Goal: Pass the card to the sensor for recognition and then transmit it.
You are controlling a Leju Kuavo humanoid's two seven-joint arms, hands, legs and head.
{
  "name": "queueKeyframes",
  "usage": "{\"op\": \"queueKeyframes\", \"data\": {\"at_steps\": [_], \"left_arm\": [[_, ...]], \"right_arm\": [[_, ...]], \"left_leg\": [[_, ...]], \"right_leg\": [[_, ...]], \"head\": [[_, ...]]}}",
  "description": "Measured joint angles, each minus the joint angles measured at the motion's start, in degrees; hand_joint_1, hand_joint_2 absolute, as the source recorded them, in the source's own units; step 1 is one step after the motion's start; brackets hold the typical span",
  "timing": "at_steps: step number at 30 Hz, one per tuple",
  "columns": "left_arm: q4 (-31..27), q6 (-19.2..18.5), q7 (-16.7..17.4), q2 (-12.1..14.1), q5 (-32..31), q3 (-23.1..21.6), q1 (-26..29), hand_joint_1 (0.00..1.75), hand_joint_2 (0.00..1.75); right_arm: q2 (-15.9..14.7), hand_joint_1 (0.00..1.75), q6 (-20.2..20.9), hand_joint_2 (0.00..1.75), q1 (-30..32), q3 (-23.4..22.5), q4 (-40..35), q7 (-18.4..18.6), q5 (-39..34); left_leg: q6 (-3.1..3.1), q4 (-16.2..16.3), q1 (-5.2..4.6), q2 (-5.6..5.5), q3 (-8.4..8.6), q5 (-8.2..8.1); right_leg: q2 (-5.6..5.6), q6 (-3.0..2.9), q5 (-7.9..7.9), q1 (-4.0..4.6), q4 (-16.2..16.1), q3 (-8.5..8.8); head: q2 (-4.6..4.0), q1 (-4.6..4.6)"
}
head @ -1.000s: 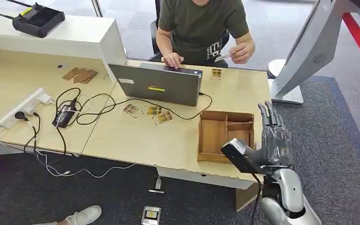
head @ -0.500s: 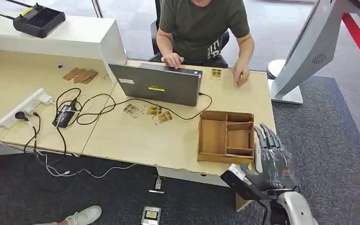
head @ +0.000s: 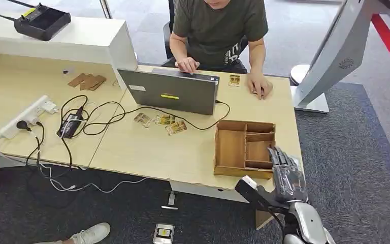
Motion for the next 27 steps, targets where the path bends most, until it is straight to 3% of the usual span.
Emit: {"op": "queueKeyframes", "data": {"at_steps": [8, 27], "left_arm": [[-0.1, 0.2, 0.4, 0.1, 1.2, -0.1, -0.1, 0.00, 1.75], [-0.2, 0.2, -0.3, 0.3, 3.7, -0.8, -0.5, 0.00, 1.75]], "right_arm": [[0.7, 0.00, -2.4, 1.75, -3.2, 1.5, 7.1, 0.1, -1.3], [0.7, 0.00, -5.8, 1.75, -5.5, 3.1, 11.9, 1.1, -2.0]], "left_leg": [[0.00, 0.0, 0.00, 0.00, 0.00, 0.00], [0.00, 0.0, 0.00, 0.00, 0.00, 0.00]], "right_leg": [[0.00, 0.00, 0.00, 0.00, 0.0, -0.02], [-0.01, 0.00, 0.00, 0.00, 0.0, -0.02]], "head": [[0.00, 0.00], [0.00, 0.00]]}}
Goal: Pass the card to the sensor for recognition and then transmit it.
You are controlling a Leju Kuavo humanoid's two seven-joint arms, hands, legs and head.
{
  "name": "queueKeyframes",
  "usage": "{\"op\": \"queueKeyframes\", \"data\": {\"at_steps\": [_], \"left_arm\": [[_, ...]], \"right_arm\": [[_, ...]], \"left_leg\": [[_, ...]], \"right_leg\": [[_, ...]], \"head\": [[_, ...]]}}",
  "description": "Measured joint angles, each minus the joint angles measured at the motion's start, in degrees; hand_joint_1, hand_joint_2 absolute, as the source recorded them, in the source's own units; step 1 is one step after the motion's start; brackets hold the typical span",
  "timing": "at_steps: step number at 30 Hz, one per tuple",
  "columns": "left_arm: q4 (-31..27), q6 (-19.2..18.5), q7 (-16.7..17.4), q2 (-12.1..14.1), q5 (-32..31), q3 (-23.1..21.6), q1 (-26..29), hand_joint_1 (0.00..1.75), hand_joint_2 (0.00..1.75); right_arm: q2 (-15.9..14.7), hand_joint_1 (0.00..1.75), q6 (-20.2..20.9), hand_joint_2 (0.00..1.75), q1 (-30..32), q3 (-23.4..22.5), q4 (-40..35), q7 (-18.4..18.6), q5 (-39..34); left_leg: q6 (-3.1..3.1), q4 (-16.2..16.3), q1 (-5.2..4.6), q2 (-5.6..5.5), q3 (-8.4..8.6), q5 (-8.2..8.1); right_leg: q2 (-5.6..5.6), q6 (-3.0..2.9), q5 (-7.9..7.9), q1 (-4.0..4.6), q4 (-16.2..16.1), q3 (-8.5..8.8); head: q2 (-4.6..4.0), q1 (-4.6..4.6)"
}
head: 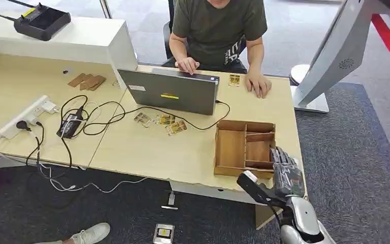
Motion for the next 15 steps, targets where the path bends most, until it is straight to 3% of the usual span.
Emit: {"op": "queueKeyframes", "data": {"at_steps": [15], "left_arm": [[0.0, -0.1, -0.7, 0.0, 0.4, -0.6, -0.4, 0.00, 1.75]], "right_arm": [[0.0, 0.03, -1.5, 1.75, 0.0, -0.1, 0.6, 0.1, 0.5]], "left_leg": [[0.00, 0.0, 0.00, 0.00, 0.00, 0.00]], "right_leg": [[0.00, 0.00, 0.00, 0.00, 0.0, 0.01]], "head": [[0.00, 0.00]]}}
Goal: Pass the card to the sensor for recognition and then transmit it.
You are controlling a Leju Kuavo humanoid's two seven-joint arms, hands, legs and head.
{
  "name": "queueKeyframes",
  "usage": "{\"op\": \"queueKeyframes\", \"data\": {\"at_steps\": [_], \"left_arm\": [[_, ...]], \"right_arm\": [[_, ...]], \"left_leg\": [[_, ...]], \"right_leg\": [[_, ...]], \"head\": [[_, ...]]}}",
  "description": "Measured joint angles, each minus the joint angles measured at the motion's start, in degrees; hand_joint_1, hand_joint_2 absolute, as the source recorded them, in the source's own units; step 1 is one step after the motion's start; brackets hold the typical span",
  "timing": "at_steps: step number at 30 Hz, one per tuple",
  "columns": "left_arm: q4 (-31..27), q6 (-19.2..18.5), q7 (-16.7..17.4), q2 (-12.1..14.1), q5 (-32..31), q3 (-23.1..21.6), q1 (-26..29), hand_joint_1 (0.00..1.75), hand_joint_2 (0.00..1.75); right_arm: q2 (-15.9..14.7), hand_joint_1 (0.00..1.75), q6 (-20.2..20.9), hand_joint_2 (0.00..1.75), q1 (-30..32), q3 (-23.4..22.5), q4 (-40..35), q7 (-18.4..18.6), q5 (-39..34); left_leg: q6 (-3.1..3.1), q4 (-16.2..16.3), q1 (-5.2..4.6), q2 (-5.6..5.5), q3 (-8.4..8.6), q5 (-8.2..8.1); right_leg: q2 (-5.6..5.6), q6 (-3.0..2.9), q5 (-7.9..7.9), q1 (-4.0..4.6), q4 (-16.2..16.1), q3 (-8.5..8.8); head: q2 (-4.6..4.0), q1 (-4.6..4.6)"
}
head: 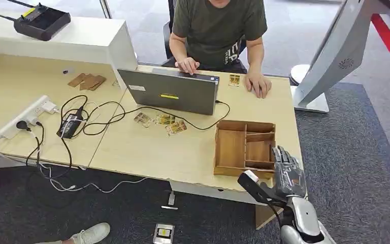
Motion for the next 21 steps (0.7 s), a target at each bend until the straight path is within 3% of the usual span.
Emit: {"op": "queueKeyframes", "data": {"at_steps": [1, 2, 3, 15, 21], "left_arm": [[0.0, 0.0, 0.0, 0.0, 0.0, 0.0, 0.0, 0.00, 1.75], [0.0, 0.0, -0.1, 0.0, 0.0, 0.0, 0.0, 0.00, 1.75], [0.0, 0.0, -0.1, 0.0, 0.0, -0.1, 0.0, 0.00, 1.75], [0.0, -0.1, 0.1, 0.0, 0.5, -0.6, -0.1, 0.00, 1.75], [0.3, -0.9, -0.3, 0.0, 0.5, -1.3, -0.3, 0.00, 1.75]], "right_arm": [[0.0, 0.31, 0.0, 1.75, 0.0, 0.0, 0.0, 0.0, 0.0], [0.0, 1.59, 0.0, 1.75, 0.0, 0.0, 0.0, 0.0, 0.0], [0.0, 1.69, 0.0, 1.75, 0.0, 0.0, 0.1, 0.0, 0.0], [0.0, 1.75, 0.6, 1.75, -0.3, 0.0, 0.8, 0.9, 0.0], [0.0, 1.73, 1.8, 1.75, 0.2, -0.7, -0.8, 2.4, 3.6]], "left_leg": [[0.00, 0.0, 0.00, 0.00, 0.00, 0.00], [0.00, 0.0, 0.00, 0.00, 0.00, 0.00], [0.00, 0.0, 0.00, 0.00, 0.00, 0.00], [0.00, 0.0, 0.00, 0.01, 0.02, 0.00], [0.00, 0.0, 0.00, 0.01, 0.01, 0.00]], "right_leg": [[0.00, 0.00, 0.00, 0.00, 0.0, 0.00], [0.00, 0.00, 0.00, 0.00, 0.0, 0.00], [0.00, 0.00, 0.00, 0.00, 0.0, 0.00], [0.00, 0.00, 0.00, 0.00, 0.0, 0.01], [0.00, 0.00, 0.00, 0.00, 0.0, 0.00]], "head": [[0.00, 0.00], [0.00, 0.00], [0.00, 0.00], [0.00, 0.00], [0.00, 0.00]]}}
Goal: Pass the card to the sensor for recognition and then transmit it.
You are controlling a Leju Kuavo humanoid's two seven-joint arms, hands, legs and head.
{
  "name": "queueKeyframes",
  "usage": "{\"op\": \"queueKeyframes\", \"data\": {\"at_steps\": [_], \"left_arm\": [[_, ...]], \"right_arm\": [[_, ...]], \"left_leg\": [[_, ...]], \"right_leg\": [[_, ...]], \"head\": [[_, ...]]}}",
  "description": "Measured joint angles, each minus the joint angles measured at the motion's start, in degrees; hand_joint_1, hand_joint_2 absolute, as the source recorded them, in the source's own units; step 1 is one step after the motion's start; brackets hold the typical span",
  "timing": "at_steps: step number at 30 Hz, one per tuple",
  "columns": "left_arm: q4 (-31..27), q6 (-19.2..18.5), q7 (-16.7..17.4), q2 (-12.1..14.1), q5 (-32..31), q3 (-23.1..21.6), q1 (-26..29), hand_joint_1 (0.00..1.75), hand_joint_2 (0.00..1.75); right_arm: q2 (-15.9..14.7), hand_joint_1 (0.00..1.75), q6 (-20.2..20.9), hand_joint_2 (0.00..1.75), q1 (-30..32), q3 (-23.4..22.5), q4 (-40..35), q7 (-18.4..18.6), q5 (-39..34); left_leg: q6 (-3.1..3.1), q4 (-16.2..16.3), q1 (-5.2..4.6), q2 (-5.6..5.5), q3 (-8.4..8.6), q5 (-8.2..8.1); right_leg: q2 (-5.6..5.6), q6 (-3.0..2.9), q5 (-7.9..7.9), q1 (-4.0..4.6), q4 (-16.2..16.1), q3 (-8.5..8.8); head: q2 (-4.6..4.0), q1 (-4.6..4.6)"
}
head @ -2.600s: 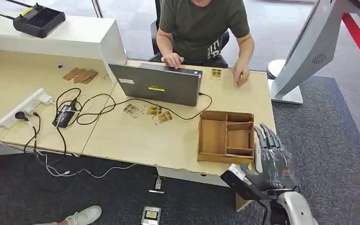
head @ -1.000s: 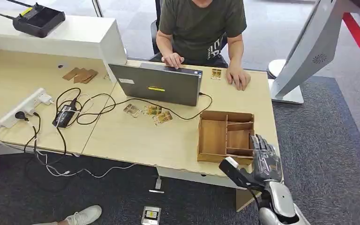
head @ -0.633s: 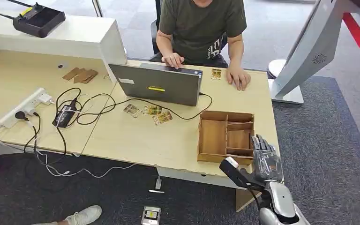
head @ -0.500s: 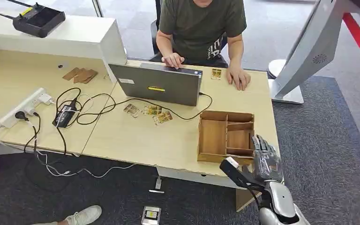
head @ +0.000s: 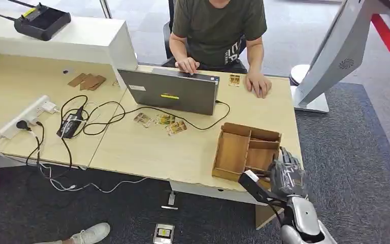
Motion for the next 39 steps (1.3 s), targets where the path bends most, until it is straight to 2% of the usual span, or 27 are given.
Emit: {"op": "queueKeyframes", "data": {"at_steps": [18, 35, 36, 37, 39], "left_arm": [[0.5, -0.6, -0.5, 0.0, -0.2, -0.3, -0.1, 0.00, 1.75], [0.5, -0.6, -0.5, 0.0, 0.2, -0.3, -0.2, 0.00, 1.75], [0.5, -0.6, -0.5, 0.0, 0.2, -0.3, -0.1, 0.00, 1.75], [0.5, -0.6, -0.5, 0.0, 0.2, -0.3, -0.1, 0.00, 1.75], [0.5, -0.6, -0.5, 0.0, 0.2, -0.3, -0.2, 0.00, 1.75]], "right_arm": [[-0.8, 1.69, 2.1, 1.75, 0.2, -2.3, -12.3, 0.6, 4.1], [-1.0, 1.66, 2.0, 1.75, 1.0, -2.9, -16.4, 0.5, 4.5], [-1.1, 1.17, 2.0, 1.75, 1.1, -2.9, -16.6, 0.5, 4.5], [-1.1, 0.00, 2.0, 1.75, 1.1, -2.9, -16.6, 0.5, 4.5], [-1.1, 0.00, 2.0, 1.75, 1.1, -3.1, -16.7, 0.5, 4.5]], "left_leg": [[0.00, 0.0, 0.00, 0.00, 0.02, 0.00], [0.00, 0.0, 0.00, 0.00, 0.02, 0.00], [0.00, 0.0, 0.00, 0.00, 0.02, 0.00], [0.00, 0.0, 0.00, 0.00, 0.02, 0.00], [0.00, 0.0, 0.00, 0.00, 0.03, 0.00]], "right_leg": [[0.01, 0.00, 0.00, 0.00, 0.0, 0.00], [0.01, 0.00, 0.00, 0.00, 0.0, 0.00], [0.01, 0.00, 0.00, 0.00, 0.0, 0.00], [0.01, 0.00, 0.00, 0.00, 0.0, 0.01], [0.01, 0.00, 0.00, 0.00, 0.0, 0.00]], "head": [[0.00, 0.00], [0.00, 0.00], [0.00, 0.00], [0.00, 0.00], [0.00, 0.00]]}}
